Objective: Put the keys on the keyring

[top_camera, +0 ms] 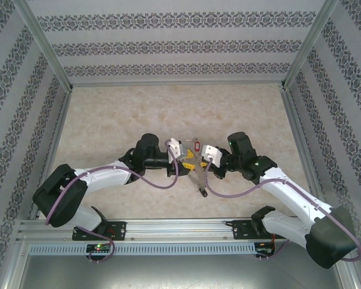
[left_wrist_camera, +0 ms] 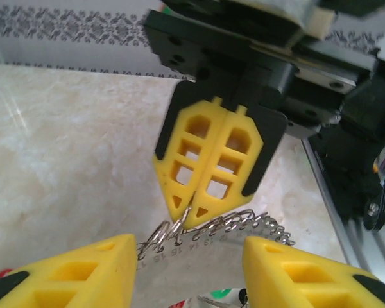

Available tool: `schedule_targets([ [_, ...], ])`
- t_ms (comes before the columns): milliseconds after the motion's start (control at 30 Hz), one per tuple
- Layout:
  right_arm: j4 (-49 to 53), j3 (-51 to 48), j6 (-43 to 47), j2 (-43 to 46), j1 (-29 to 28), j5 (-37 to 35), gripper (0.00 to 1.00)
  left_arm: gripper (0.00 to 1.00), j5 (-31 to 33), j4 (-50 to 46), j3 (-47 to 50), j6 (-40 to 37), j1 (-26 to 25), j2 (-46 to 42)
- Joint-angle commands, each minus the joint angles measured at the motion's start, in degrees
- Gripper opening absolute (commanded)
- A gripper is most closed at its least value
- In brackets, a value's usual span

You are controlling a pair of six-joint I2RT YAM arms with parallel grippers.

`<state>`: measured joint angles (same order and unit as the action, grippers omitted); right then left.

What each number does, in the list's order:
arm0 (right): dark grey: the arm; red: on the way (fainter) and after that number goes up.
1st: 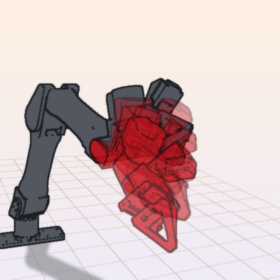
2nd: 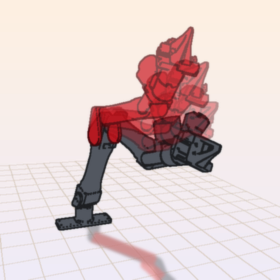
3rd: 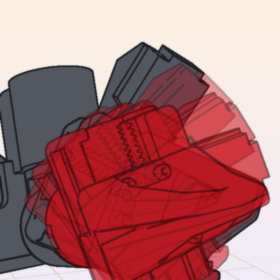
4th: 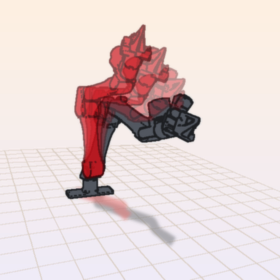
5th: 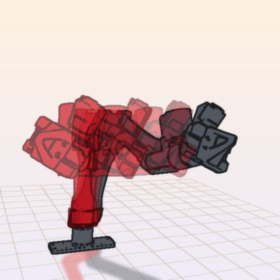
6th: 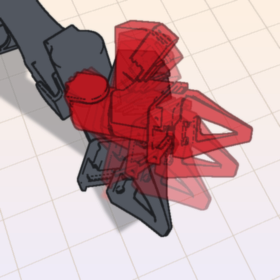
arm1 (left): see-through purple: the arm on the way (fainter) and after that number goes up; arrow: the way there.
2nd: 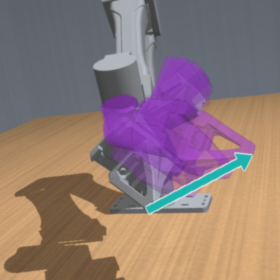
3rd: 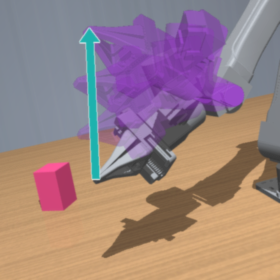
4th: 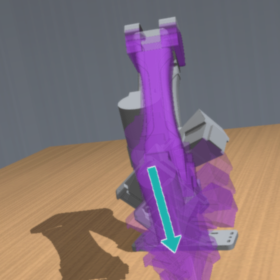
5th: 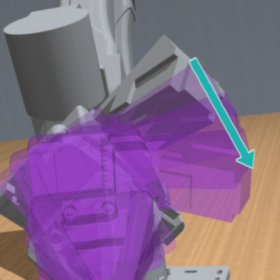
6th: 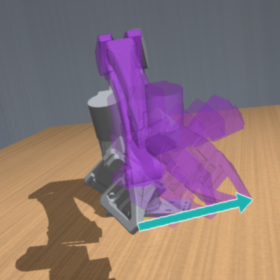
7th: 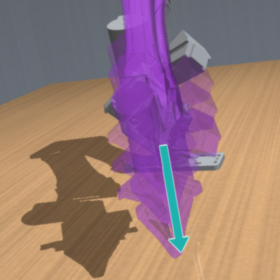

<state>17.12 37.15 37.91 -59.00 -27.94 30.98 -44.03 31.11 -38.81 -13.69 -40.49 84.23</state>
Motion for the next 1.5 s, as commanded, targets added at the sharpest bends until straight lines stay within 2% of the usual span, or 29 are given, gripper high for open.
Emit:
schedule_targets([
  [0, -1.66, -0.66, 4.07, 1.97, 0.26, 1.12, 0.0, 0.48, -0.32, 0.83, -2.11, -12.52, -2.11, 1.29],
  [267, -2.54, -2.32, 7.79, 4.64, 0.26, 2.13, 0.0, 0.38, 0.71, -2.09, -4.07, -16.78, -2.49, 3.46],
  [533, 0.51, -2.13, 14.16, 3.82, -0.39, 2.83, 0.0, 0.38, 2.11, -5.3, -4.78, -19.27, -2.41, 3.72],
  [867, -1.22, -1.38, 14.52, 1.13, -1.59, 1.19, 0.0, 0.32, -0.23, -12.81, -8.14, -23.62, -2.4, 6.0],
  [1200, -1.33, -1.54, 14.85, 1.06, -1.5, 1.18, 0.0, 0.31, -0.92, -14.15, -7.43, -24.67, -2.36, 6.43],
  [1467, -1.44, -1.46, 14.7, 1.01, -1.59, 1.52, 0.0, 0.2, 0.09, -18.55, -10.38, -26.96, -2.4, 8.08],
])
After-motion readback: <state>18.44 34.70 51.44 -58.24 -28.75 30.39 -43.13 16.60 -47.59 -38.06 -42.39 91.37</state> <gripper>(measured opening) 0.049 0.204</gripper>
